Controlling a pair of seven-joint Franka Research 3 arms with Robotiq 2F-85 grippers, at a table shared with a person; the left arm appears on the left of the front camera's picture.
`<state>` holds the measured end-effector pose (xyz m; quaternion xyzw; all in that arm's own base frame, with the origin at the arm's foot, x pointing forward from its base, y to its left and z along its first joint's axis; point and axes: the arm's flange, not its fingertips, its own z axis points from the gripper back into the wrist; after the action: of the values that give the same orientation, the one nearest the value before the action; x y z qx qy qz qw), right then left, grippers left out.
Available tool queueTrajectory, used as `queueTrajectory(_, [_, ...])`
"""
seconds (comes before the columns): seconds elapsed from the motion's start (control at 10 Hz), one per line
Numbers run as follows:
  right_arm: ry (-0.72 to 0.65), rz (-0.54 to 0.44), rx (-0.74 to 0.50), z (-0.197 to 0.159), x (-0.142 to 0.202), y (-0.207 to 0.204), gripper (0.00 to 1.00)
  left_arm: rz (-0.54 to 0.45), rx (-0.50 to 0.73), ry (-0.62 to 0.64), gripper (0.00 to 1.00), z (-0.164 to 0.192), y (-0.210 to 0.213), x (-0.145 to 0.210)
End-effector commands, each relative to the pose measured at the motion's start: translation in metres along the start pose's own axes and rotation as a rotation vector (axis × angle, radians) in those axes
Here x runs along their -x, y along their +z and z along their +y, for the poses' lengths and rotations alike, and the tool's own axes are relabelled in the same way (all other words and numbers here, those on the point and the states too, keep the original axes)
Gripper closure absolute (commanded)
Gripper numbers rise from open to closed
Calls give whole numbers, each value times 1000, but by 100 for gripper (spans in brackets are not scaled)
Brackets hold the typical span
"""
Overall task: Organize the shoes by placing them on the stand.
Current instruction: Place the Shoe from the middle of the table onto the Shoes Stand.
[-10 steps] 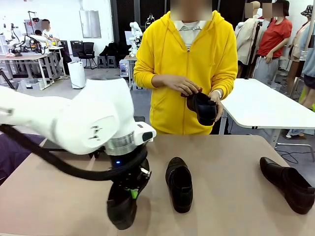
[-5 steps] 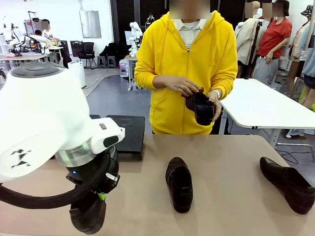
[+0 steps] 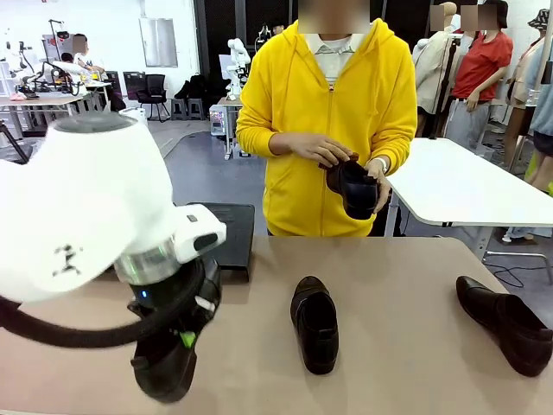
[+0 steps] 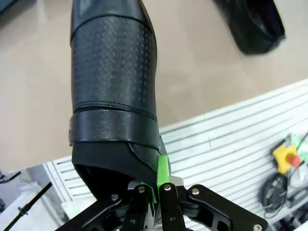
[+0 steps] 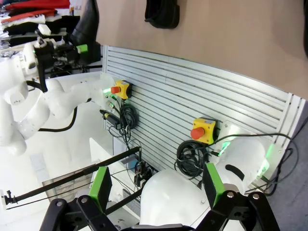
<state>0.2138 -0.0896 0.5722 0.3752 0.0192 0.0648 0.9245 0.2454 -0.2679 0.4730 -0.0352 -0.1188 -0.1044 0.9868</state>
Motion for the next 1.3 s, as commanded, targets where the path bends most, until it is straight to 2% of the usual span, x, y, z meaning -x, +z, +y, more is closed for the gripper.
queueTrajectory(0.0, [-2,-6,-12,3,0,3,0,-67,21,29,100,30,23,-46])
queueTrajectory(0.2, [-2,-6,-12,3,0,3,0,-119,-10,41,100,74,36,-105])
queueTrajectory(0.5, [-2,-6,-12,3,0,3,0,-164,-145,-15,100,125,25,-189])
queueTrajectory(0.7, [-2,-6,-12,3,0,3,0,-209,-117,-36,100,139,6,-243])
queueTrajectory(0.8, [-2,-6,-12,3,0,3,0,-235,-131,31,100,142,1,-263])
queueTrajectory(0.9, [-2,-6,-12,3,0,3,0,-208,-2,129,100,146,-1,-283])
queueTrajectory(1.0, [-2,-6,-12,3,0,3,0,-191,-122,-9,100,146,-5,-242])
queueTrajectory(1.2, [-2,-6,-12,3,0,3,0,-191,-122,-9,100,146,-5,-242])
